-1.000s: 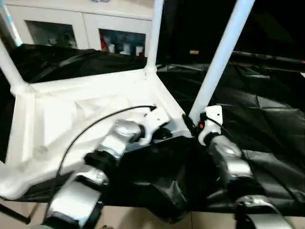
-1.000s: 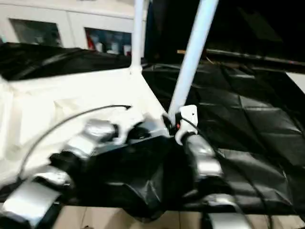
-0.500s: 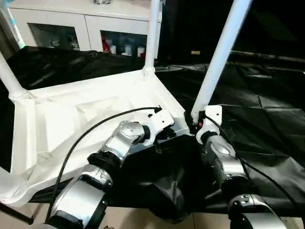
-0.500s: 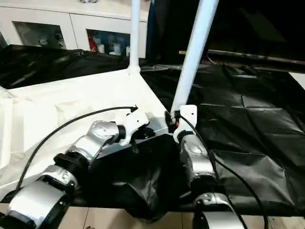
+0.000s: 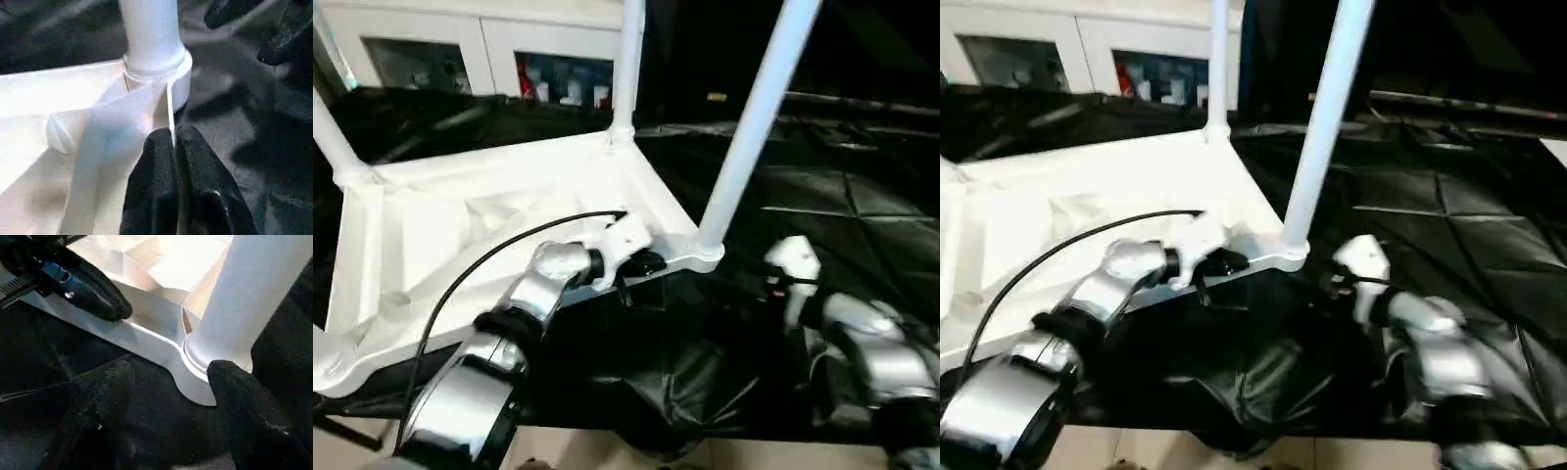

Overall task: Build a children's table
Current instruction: Rotate table base

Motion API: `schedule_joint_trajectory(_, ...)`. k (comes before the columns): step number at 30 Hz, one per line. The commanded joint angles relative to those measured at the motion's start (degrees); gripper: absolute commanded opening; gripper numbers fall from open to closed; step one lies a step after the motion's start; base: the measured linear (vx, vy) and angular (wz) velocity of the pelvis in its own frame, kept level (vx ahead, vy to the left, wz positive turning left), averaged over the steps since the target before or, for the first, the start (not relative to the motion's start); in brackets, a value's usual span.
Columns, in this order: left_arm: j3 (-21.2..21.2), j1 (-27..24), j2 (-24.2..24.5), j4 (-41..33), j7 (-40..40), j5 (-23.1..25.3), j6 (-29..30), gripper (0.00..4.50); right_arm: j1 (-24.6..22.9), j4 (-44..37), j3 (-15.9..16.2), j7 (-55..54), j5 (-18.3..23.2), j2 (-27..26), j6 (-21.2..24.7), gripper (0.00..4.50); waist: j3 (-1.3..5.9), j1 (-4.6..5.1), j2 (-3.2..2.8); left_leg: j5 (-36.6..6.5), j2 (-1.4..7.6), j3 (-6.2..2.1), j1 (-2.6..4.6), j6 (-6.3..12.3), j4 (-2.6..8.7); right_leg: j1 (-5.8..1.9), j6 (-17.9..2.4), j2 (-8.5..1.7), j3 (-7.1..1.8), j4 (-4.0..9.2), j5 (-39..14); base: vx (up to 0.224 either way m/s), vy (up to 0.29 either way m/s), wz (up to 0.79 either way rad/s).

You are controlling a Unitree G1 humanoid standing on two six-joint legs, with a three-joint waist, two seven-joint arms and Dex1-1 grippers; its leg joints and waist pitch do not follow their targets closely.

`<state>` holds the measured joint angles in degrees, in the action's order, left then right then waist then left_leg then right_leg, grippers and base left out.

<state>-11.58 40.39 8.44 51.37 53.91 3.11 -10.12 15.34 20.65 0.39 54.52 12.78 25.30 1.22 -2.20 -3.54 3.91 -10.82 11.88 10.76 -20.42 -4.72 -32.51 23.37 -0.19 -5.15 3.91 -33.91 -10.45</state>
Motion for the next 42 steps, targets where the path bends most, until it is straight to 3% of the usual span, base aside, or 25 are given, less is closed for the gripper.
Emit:
schedule_joint_trajectory(1, 0.48, -2.79, 1.24, -5.62, 4.12, -2.85, 1.53, 0.68, -0.57, -4.0, 0.06, 1.6, 2.93, -0.21, 2.37, 2.8, 3.22, -0.25, 0.26, -8.03, 2.13, -0.55, -0.25, 7.57, 3.27, -3.09, -13.67, -3.04, -2.32, 3.02, -5.08, 0.0, 0.0, 0.0)
schedule_joint_trajectory(3, 0.81, -4.76, 2.11, -9.35, 5.62, -4.35, 2.86, 0.93, -0.82, -5.28, 0.22, 1.55, 3.66, -0.98, 3.26, 2.8, 3.19, 0.03, 0.38, -6.65, 2.12, -0.38, -0.27, 8.08, 3.07, -3.08, -15.21, -2.96, -2.37, 2.41, -0.88, 0.0, 0.0, 0.0)
schedule_joint_trajectory(4, 1.15, -6.95, 3.29, -13.89, 6.44, -5.66, 5.35, 1.04, -0.76, -5.72, 0.71, 1.21, 3.77, -2.11, 3.63, 2.8, 3.44, -0.02, 0.53, -5.72, 2.23, -0.25, 0.01, 8.28, 2.8, -3.08, -16.12, -3.14, -2.47, 1.98, 1.26, 0.0, 0.0, 0.0)
schedule_joint_trajectory(5, 2.08, -11.33, 5.83, -22.97, 7.07, -7.82, 10.88, 1.09, -0.3, -5.71, 1.82, 0.09, 3.27, -4.65, 4.13, 2.8, 3.32, 0.08, 0.65, -4.72, 2.38, -0.13, -0.19, 8.23, 2.83, -3.1, -17.02, -3.3, -2.56, 1.63, 2.6, 0.0, 0.0, 0.0)
schedule_joint_trajectory(6, 2.4, -13.63, 7.35, -27.6, 7.39, -8.62, 13.95, 1.14, -0.08, -5.71, 2.45, -0.3, 3.17, -5.93, 4.56, 2.8, 3.04, 0.28, 0.53, -4.79, 2.26, -0.08, -0.37, 8.38, 3.0, -2.93, -16.89, -3.12, -2.53, 1.88, 1.82, 0.0, 0.0, 0.0)
schedule_joint_trajectory(7, 2.4, -13.63, 7.35, -27.6, 7.39, -8.62, 13.95, 1.24, -0.08, -5.71, 2.45, -0.3, 3.17, -5.93, 4.56, 2.8, 3.15, 0.33, 0.81, -5.04, 2.29, 0.11, 0.0, 7.98, 2.87, -2.84, -16.97, -3.02, -2.51, 1.84, 1.29, 0.0, 0.0, 0.0)
schedule_joint_trajectory(8, 2.84, -16.24, 9.2, -32.45, 7.58, -9.33, 17.1, 1.38, 0.38, -5.18, 3.23, -1.23, 2.63, -7.42, 4.59, 2.8, 3.02, 0.38, 0.39, -5.74, 2.22, 0.19, 0.23, 7.55, 2.95, -2.54, -16.61, -2.76, -2.56, 2.06, -0.41, 0.0, 0.0, 0.0)
schedule_joint_trajectory(9, 3.32, -17.86, 10.3, -35.33, 7.48, -9.82, 18.98, 1.48, 0.81, -4.48, 3.71, -2.26, 2.06, -8.41, 4.16, 2.8, 2.9, 0.42, 0.37, -5.87, 2.43, 0.15, 0.23, 6.71, 3.06, -2.55, -16.59, -2.85, -2.64, 1.88, -0.79, 0.0, 0.0, 0.0)
schedule_joint_trajectory(10, 4.93, -21.44, 12.64, -41.61, 6.79, -11.0, 23.21, 1.48, 2.31, -1.75, 4.18, -5.61, 0.72, -11.25, 2.52, 2.8, 2.53, 0.49, 0.94, -6.84, 2.26, 0.26, 0.02, 5.94, 3.29, -2.46, -15.81, -2.74, -2.65, 2.12, -3.31, 0.0, 0.0, 0.0)
schedule_joint_trajectory(12, 5.44, -22.51, 13.4, -43.41, 6.67, -11.3, 24.38, 1.61, 2.88, -0.71, 4.12, -7.13, 0.29, -12.16, 2.07, 2.8, 2.47, 0.56, 0.43, -8.35, 2.23, 0.32, 0.43, 4.61, 3.48, -2.17, -15.08, -2.68, -2.74, 2.47, -6.03, 0.0, 0.0, 0.0)
schedule_joint_trajectory(13, 6.39, -24.44, 14.82, -46.73, 6.59, -11.88, 26.66, 1.74, 3.97, 1.25, 3.88, -9.86, -0.36, -13.87, 1.2, 2.8, 2.5, 0.41, 0.83, -8.56, 2.29, 0.35, 0.78, 3.55, 3.4, -2.08, -14.62, -2.66, -2.81, 2.33, -6.45, 0.0, 0.0, 0.0)
schedule_joint_trajectory(14, 7.47, -27.64, 17.57, -52.02, 7.49, -13.58, 31.05, 1.94, 5.53, 3.87, 3.43, -12.55, -0.29, -16.43, 0.61, 2.8, 2.3, 0.46, 0.5, -8.65, 2.2, 0.35, 0.76, 2.13, 3.69, -2.01, -14.19, -2.54, -2.88, 2.2, -6.76, 0.0, 0.0, 0.0)
schedule_joint_trajectory(15, 7.47, -27.64, 17.57, -52.02, 7.49, -13.58, 31.05, 1.96, 5.53, 3.87, 3.43, -12.55, -0.29, -16.43, 0.61, 2.8, 2.2, 0.55, 0.46, -9.18, 2.18, 0.32, 0.76, 1.8, 3.78, -1.95, -14.05, -2.47, -2.89, 2.23, -7.14, 0.0, 0.0, 0.0)
schedule_joint_trajectory(17, 8.25, -31.65, 21.09, -58.21, 8.53, -15.31, 36.6, 2.01, 7.41, 6.84, 2.65, -15.47, -0.47, -19.2, -0.53, 2.8, 2.15, 0.42, 0.54, -9.74, 2.02, 0.4, 0.96, 1.15, 3.78, -1.88, -13.39, -2.34, -2.99, 2.26, -7.01, 0.0, 0.0, 0.0)
schedule_joint_trajectory(19, 9.28, -35.96, 25.03, -63.79, 8.57, -15.65, 41.91, 2.39, 10.29, 11.19, 1.32, -19.75, -0.7, -22.12, -2.49, 2.8, 2.19, 0.56, 0.09, -9.61, 1.93, 0.35, 0.86, 0.45, 3.91, -2.0, -13.13, -2.2, -3.02, 2.0, -6.16, 0.0, 0.0, 0.0)
schedule_joint_trajectory(22, 10.39, -37.35, 26.16, -65.03, 7.92, -15.15, 43.14, 2.48, 12.13, 13.91, -0.18, -22.82, -0.26, -23.37, -3.58, 2.8, 2.06, 0.45, 0.05, -9.9, 1.63, 0.52, 1.16, 0.1, 3.82, -1.82, -12.66, -1.92, -3.12, 2.14, -6.1, 0.0, 0.0, 0.0)
schedule_joint_trajectory(23, 11.13, -38.04, 26.71, -65.88, 7.28, -14.9, 44.1, 2.74, 13.17, 15.6, -1.15, -25.13, -0.15, -23.82, -4.46, 2.8, 2.03, 0.32, 0.02, -10.33, 1.55, 0.45, 0.97, -0.2, 3.9, -2.0, -12.24, -1.94, -3.13, 2.1, -6.59, 0.0, 0.0, 0.0)
schedule_joint_trajectory(26, 14.37, -41.54, 28.85, -69.5, 4.78, -14.74, 47.97, 2.88, 17.6, 23.2, -6.86, -35.39, 1.64, -24.66, -7.04, 2.8, 2.06, 0.5, 0.14, -12.18, 1.39, 0.26, 0.88, -1.62, 4.01, -2.15, -10.77, -1.92, -3.08, 2.16, -9.1, 0.0, 0.0, 0.0)
schedule_joint_trajectory(28, 15.35, -42.94, 29.48, -70.43, 4.06, -15.01, 48.73, 3.05, 18.78, 25.38, -8.35, -38.02, 2.25, -24.41, -7.73, 2.8, 2.04, 0.59, 0.0, -13.1, 1.35, 0.29, 0.97, -1.82, 3.91, -1.9, -10.23, -1.89, -3.16, 2.2, -9.95, 0.0, 0.0, 0.0)
schedule_joint_trajectory(32, 18.8, -45.61, 28.74, -70.81, -0.59, -14.47, 47.8, 3.46, 21.91, 31.62, -11.05, -43.42, 1.88, -22.08, -10.84, 2.8, 2.24, 0.06, -0.25, -12.35, 1.21, 0.54, 1.25, -1.69, 3.6, -1.68, -10.08, -1.44, -3.02, 1.91, -6.8, 0.0, 0.0, 0.0)
schedule_joint_trajectory(37, 19.78, -45.58, 27.81, -69.15, -3.32, -13.14, 45.95, 3.71, 24.21, 35.78, -12.96, -45.97, 1.59, -19.22, -13.02, 2.8, 2.37, -0.66, -0.11, -12.3, 1.16, 0.49, 1.09, -1.34, 3.37, -1.86, -9.38, -1.55, -2.97, 1.82, -7.26, 0.0, 0.0, 0.0)
schedule_joint_trajectory(38, 19.9, -45.4, 27.81, -68.45, -4.31, -12.55, 45.01, 4.0, 25.27, 37.69, -14.03, -47.14, 1.61, -17.27, -13.78, 2.8, 2.39, -0.9, -0.15, -12.51, 1.14, 0.53, 1.16, -1.38, 3.28, -1.78, -9.33, -1.56, -2.98, 1.85, -7.35, 0.0, 0.0, 0.0)
schedule_joint_trajectory(42, 21.26, -46.19, 28.26, -69.0, -4.86, -13.94, 44.57, 4.31, 27.23, 41.75, -15.58, -47.9, 1.71, -13.2, -15.44, 2.8, 2.5, -1.13, 0.18, -12.14, 1.01, 0.46, 0.79, -1.26, 3.03, -2.01, -9.24, -1.45, -2.86, 1.56, -6.95, 0.0, 0.0, 0.0)
